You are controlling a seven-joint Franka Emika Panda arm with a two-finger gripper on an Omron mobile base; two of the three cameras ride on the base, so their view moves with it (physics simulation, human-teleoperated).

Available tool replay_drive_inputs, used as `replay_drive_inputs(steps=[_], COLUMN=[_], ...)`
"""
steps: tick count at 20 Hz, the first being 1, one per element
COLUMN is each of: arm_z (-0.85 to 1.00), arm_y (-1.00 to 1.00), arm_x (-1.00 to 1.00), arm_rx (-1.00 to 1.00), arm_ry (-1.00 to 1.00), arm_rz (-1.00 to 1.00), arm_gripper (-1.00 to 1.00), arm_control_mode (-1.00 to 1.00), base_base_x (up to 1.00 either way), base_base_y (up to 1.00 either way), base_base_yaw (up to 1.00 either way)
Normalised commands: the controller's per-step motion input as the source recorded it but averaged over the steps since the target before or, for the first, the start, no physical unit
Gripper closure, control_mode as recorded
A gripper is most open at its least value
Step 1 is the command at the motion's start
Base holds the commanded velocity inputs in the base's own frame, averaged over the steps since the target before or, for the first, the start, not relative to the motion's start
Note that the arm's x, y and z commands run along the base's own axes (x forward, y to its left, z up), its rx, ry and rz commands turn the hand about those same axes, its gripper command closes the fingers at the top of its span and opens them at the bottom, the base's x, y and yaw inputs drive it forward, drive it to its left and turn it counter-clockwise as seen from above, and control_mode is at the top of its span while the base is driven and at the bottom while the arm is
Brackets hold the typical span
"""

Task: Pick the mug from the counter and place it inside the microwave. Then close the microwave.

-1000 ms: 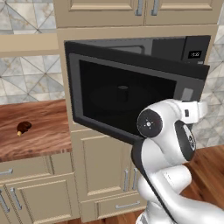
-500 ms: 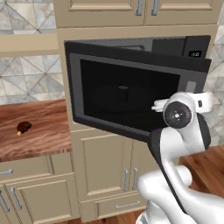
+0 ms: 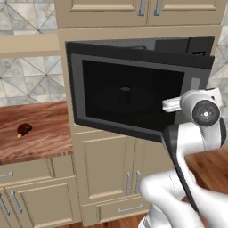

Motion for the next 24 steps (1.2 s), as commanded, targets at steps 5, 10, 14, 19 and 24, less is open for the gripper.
replay_drive_inputs(steps=[5,10,14,19,24], arm_z=[0.0,0.0,0.0,0.0,0.0], arm_y=[-0.11,-0.12,-0.1,-0.07,-0.05], arm_x=[0.48,0.54,0.54,0.45,0.44], arm_rx=[0.0,0.0,0.0,0.0,0.0], arm_ry=[0.07,0.1,0.08,0.01,0.0], arm_rz=[0.11,0.07,0.06,0.05,0.03], arm_gripper=[-1.0,-1.0,-1.0,-1.0,-1.0], arm_control_mode=[-1.0,-1.0,-1.0,-1.0,-1.0], base_base_x=[0.0,0.0,0.0,0.0,0.0], base_base_y=[0.0,0.0,0.0,0.0,0.0], base_base_yaw=[0.0,0.0,0.0,0.0,0.0])
